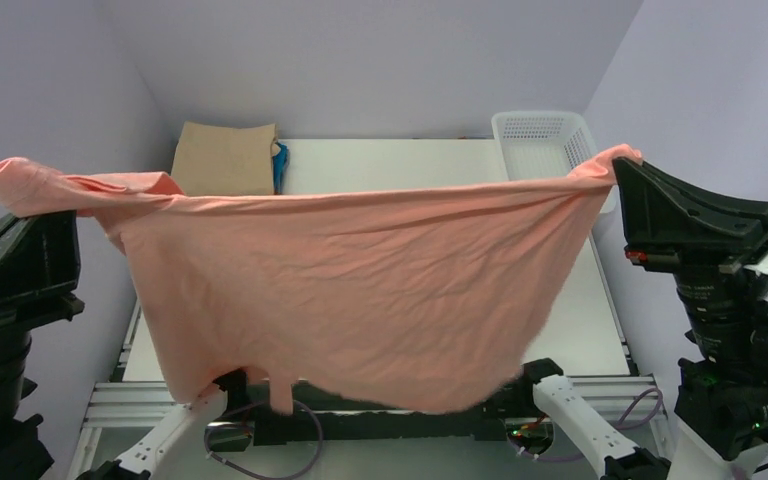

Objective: Fold and stack the t-shirts
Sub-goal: Flatten out the tshirt

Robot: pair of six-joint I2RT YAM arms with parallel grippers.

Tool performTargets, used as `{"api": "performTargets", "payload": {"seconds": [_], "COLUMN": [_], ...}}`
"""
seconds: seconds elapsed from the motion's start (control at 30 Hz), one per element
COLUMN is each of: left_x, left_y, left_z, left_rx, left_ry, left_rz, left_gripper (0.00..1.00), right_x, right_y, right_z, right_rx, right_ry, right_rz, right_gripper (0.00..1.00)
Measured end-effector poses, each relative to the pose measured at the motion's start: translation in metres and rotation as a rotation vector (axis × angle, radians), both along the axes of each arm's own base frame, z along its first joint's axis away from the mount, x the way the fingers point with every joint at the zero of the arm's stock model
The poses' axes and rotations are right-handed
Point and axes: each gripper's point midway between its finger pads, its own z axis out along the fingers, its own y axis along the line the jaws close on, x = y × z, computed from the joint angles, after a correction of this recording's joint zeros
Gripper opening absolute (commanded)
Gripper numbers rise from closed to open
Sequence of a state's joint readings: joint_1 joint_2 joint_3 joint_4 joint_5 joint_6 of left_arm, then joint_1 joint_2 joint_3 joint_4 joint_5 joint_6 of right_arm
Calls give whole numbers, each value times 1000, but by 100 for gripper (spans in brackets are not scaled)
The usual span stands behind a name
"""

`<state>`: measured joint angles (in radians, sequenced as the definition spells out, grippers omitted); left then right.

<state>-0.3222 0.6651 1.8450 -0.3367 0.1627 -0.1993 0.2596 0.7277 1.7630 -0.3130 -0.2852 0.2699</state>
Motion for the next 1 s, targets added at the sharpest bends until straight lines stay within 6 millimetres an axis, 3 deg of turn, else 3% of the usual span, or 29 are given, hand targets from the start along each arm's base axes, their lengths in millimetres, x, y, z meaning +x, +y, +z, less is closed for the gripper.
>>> {"api": "performTargets", "payload": {"seconds": [0.13, 0.23, 0.33, 0.43, 0.47, 0.57, 0.67, 0.7, 0.73, 0.77, 0.8, 0.83, 0.87, 0.93, 1.0], "left_x": [30, 87, 174, 264, 295, 371, 424, 437, 448, 458, 469, 478, 485, 498, 505], "left_y": [-9, -23, -42, -65, -72, -92, -103, -104, -106, -109, -112, -114, -116, -121, -123], "left_z": [-7, -29, -75, -150, -184, -303, -420, -458, -497, -529, -557, -578, -593, -612, -611], "left_rx": [17, 40, 77, 143, 167, 259, 340, 364, 393, 417, 436, 446, 457, 463, 459], "left_ry": [48, 153, 322, 520, 596, 847, 1086, 1166, 1254, 1329, 1393, 1440, 1471, 1515, 1526], "left_rz": [6, 30, 80, 121, 136, 171, 207, 222, 236, 242, 247, 249, 252, 255, 253], "left_gripper": [0, 0, 2, 10, 8, 7, 11, 21, 38, 50, 57, 65, 74, 97, 99], "right_x": [28, 69, 126, 194, 215, 270, 306, 316, 325, 334, 342, 349, 358, 376, 392], "right_y": [-1, -4, -9, -14, -14, -15, -19, -21, -23, -27, -30, -33, -36, -40, -41], "right_z": [-15, -39, -86, -163, -194, -296, -403, -435, -464, -488, -509, -524, -540, -558, -558], "right_rx": [6, 17, 34, 32, 20, -32, -117, -147, -174, -192, -207, -215, -222, -231, -234], "right_ry": [67, 154, 281, 452, 514, 710, 918, 983, 1046, 1093, 1141, 1178, 1215, 1256, 1258], "right_rz": [-43, -112, -213, -332, -364, -463, -547, -569, -588, -606, -622, -633, -644, -660, -664], "right_gripper": [0, 0, 0, 0, 0, 0, 5, 5, 7, 14, 29, 51, 65, 72, 81]}}
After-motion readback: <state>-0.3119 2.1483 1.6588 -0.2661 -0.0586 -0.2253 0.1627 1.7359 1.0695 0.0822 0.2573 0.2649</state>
